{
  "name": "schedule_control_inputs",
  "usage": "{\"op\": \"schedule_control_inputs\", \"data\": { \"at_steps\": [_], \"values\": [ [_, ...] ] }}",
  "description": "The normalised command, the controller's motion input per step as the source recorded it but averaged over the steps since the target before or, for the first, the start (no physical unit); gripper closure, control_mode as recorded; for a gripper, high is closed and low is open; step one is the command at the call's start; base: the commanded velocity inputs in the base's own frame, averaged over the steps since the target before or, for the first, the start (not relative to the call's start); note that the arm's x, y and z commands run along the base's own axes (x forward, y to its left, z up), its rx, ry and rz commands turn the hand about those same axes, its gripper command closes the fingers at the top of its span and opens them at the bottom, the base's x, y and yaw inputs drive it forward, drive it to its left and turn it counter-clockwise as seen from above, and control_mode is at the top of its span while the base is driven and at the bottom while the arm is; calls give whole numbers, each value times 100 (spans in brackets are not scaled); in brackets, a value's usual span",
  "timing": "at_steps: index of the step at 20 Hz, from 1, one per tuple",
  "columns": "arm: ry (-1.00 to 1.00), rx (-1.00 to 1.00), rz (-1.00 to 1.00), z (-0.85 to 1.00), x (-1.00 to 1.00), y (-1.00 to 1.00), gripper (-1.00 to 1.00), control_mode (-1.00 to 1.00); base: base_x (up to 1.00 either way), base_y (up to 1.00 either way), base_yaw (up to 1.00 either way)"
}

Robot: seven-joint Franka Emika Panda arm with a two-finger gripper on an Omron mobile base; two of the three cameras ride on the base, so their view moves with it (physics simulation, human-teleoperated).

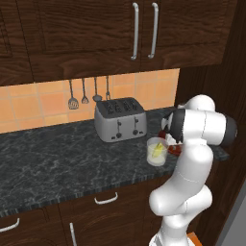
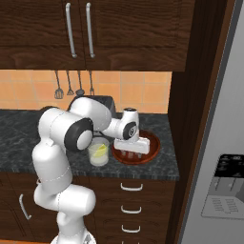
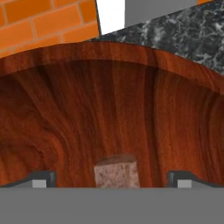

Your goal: Grab a lemon wedge from the fridge and one ice cube from the ice bowl, and put them in the glass of lemonade.

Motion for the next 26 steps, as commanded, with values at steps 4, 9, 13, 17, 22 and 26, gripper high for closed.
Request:
{"op": "schedule_control_inputs", "data": {
  "at_steps": [4,9,13,17,22,26],
  "values": [
    [-3,0,0,-21,18,0,-100,-100,0,0,0],
    [-2,0,0,-16,3,0,100,-100,0,0,0],
    [-1,0,0,-17,0,0,100,-100,0,0,0],
    [0,0,0,-15,0,0,100,-100,0,0,0],
    [0,0,0,-10,0,0,100,-100,0,0,0],
    [0,0,0,-8,0,0,100,-100,0,0,0]
  ]
}}
